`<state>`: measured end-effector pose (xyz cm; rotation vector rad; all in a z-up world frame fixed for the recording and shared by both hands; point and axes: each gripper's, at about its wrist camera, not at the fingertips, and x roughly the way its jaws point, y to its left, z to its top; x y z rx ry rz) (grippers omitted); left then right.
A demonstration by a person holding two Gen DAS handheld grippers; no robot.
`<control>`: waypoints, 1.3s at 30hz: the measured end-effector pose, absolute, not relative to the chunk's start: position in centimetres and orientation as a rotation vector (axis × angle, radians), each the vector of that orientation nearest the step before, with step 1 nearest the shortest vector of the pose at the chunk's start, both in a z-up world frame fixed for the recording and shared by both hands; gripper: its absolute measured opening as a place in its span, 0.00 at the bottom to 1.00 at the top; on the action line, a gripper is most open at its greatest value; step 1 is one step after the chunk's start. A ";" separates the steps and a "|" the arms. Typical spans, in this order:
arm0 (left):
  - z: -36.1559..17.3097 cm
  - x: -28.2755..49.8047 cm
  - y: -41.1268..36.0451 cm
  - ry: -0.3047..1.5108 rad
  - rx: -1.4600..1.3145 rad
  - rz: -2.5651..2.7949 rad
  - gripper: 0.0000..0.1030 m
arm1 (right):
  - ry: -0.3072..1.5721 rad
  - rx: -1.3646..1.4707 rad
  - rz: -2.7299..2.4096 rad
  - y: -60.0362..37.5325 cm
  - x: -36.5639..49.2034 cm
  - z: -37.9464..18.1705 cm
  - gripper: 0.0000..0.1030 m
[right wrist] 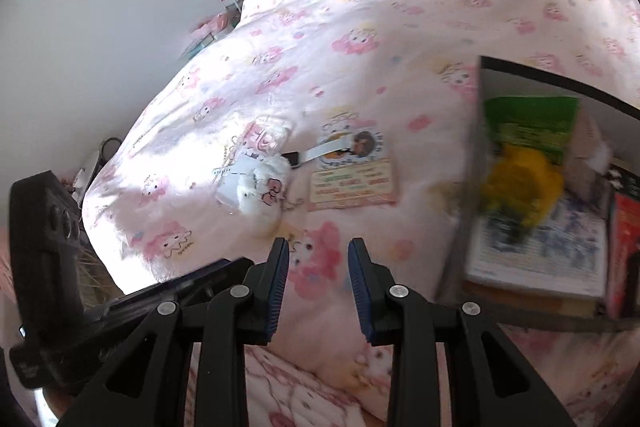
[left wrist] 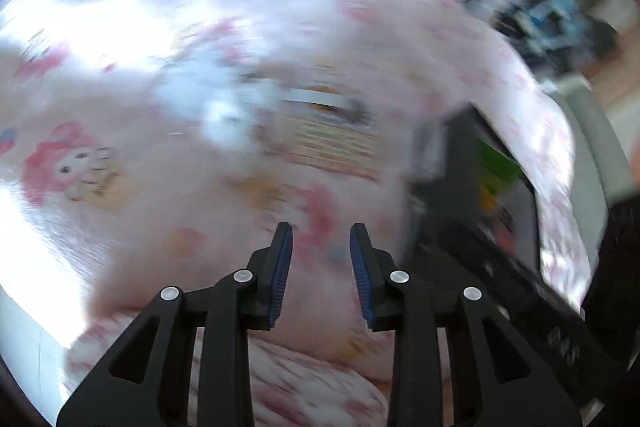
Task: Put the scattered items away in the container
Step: 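Grasp the white fluffy plush keychain with the left gripper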
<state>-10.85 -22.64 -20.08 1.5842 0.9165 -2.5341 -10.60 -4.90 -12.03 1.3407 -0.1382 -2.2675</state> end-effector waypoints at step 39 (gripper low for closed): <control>-28.3 -8.4 -14.9 1.580 1.760 -2.179 0.25 | -0.113 1.549 -2.087 -0.9 -7.4 -18.7 0.31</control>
